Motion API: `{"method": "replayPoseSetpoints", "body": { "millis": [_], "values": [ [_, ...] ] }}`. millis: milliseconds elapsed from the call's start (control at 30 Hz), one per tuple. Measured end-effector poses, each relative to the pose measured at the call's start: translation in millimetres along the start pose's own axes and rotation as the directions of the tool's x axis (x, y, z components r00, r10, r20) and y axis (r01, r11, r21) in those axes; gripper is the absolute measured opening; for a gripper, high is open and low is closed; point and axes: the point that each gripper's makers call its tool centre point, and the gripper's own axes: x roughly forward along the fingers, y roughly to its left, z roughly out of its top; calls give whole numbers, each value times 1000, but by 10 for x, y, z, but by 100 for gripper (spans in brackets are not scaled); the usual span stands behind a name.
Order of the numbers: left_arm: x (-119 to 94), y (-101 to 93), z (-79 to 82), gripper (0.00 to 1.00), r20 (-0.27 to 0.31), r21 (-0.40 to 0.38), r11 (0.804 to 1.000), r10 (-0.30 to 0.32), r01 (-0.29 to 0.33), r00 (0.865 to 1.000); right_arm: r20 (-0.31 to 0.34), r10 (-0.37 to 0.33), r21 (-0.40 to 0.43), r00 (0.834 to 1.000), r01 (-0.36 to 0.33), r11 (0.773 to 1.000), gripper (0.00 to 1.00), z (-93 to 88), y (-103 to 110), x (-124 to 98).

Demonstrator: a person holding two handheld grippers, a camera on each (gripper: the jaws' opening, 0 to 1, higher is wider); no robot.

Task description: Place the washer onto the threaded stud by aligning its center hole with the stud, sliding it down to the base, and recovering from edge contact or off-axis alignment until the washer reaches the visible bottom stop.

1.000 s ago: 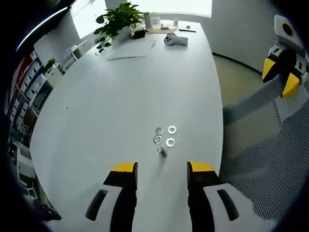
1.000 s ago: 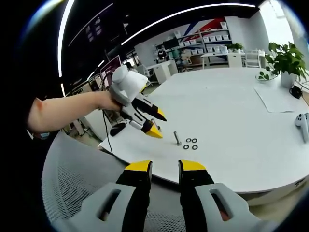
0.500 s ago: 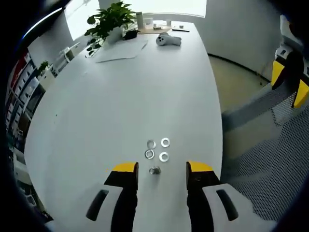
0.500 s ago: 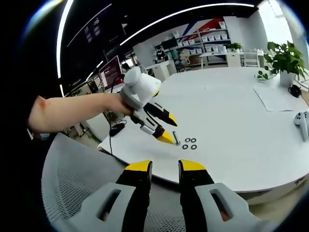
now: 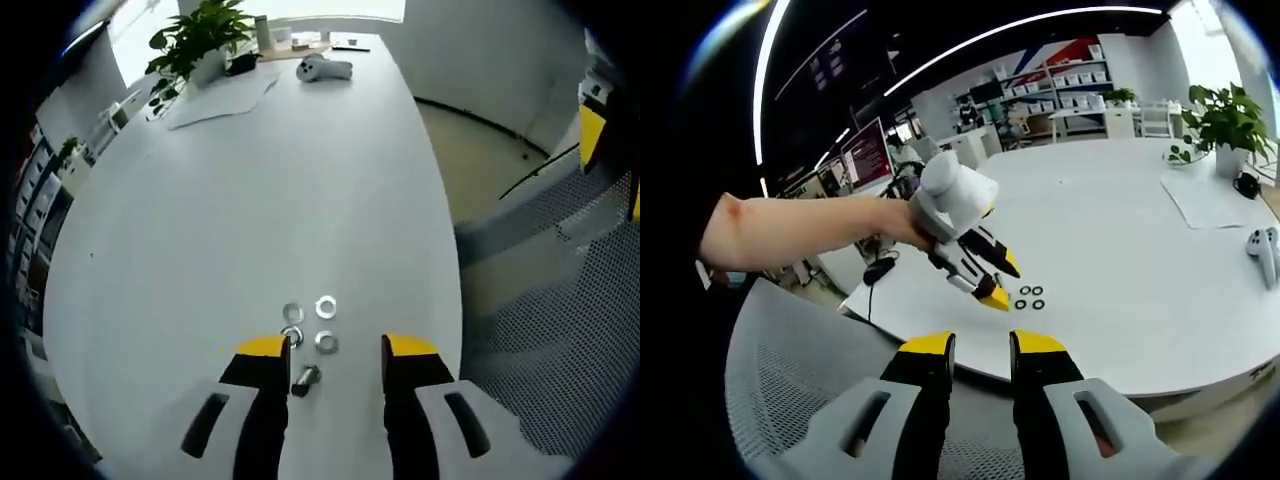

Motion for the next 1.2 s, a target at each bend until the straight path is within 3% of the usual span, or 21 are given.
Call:
{"method": "replayPoseSetpoints", "body": {
  "millis": [167, 367, 533, 767, 1000, 1100, 1200],
  "values": [
    [0, 201, -22, 28, -25, -28, 1000, 5, -6, 1000, -2, -1, 1, 1000, 1, 1000, 25, -2, -6, 3],
    [48, 279, -10, 25, -42, -40, 999, 3, -5, 999, -3, -3, 3, 1000, 3, 1000, 25, -3, -9, 3],
    [163, 310, -53, 23, -93, -22, 1000, -14, 12, 996, -9, -5, 3, 1000, 5, 1000, 25, -12, -13, 2],
    [222, 200, -50, 22, -133, 1, 999, -42, 42, 990, -10, -8, 6, 1000, 8, 1000, 25, -16, -18, 1],
    [310, 213, -77, 20, -161, -11, 999, -35, 34, 986, -9, -8, 6, 1000, 8, 1000, 25, -16, -19, 2],
    [335, 264, -84, 13, -171, -16, 1000, -16, 14, 985, -7, -6, 5, 1000, 6, 1000, 25, -11, -12, 1],
    [338, 302, -80, 11, -175, -27, 1000, -12, 7, 985, -9, -6, 4, 1000, 6, 1000, 25, -11, -14, 2]
  ]
}}
